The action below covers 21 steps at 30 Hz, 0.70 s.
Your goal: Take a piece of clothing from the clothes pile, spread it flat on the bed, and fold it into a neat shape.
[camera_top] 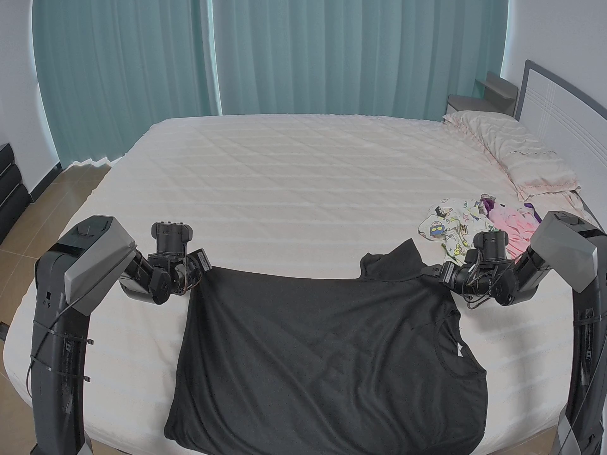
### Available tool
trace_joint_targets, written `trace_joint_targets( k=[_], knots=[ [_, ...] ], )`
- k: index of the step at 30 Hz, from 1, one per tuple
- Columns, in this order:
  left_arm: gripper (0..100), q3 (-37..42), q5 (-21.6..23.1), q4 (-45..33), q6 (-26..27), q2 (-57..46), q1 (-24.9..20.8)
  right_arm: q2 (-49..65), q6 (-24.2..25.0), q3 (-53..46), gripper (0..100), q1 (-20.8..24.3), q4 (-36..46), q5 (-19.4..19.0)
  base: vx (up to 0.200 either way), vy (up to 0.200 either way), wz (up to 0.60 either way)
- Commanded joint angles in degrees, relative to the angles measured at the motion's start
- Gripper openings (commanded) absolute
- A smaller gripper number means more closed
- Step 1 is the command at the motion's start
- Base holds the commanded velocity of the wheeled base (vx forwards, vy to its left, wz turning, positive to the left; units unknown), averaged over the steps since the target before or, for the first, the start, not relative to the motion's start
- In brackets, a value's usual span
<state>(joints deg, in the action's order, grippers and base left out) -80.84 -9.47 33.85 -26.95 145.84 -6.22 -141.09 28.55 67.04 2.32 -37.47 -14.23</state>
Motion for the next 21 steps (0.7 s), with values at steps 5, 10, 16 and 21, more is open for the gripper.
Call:
trace_joint_targets(
  k=[5, 10, 16, 21],
  knots=[
    [0, -1.17, -0.9, 0.07, 0.06, 1.38, 0.33, 0.03, 0.01, -0.06, 100, -0.12, -0.93, 0.08, 0.0, 0.0, 0.0],
    [0, -2.22, -0.99, -0.02, 0.06, 2.52, 0.33, 0.12, 0.01, -0.15, 100, -0.12, -0.93, 0.08, 0.0, 0.0, 0.0],
    [100, -2.48, -2.39, -0.02, -0.12, 2.79, 0.06, 1.26, 0.1, -1.38, 100, -0.12, -0.93, 0.08, 0.0, 0.0, 0.0],
    [100, -1.61, -2.39, -0.02, -0.56, 1.56, 0.33, 3.55, 0.19, -3.4, 100, -0.47, -0.93, 0.08, 0.0, 0.0, 0.0]
  ],
)
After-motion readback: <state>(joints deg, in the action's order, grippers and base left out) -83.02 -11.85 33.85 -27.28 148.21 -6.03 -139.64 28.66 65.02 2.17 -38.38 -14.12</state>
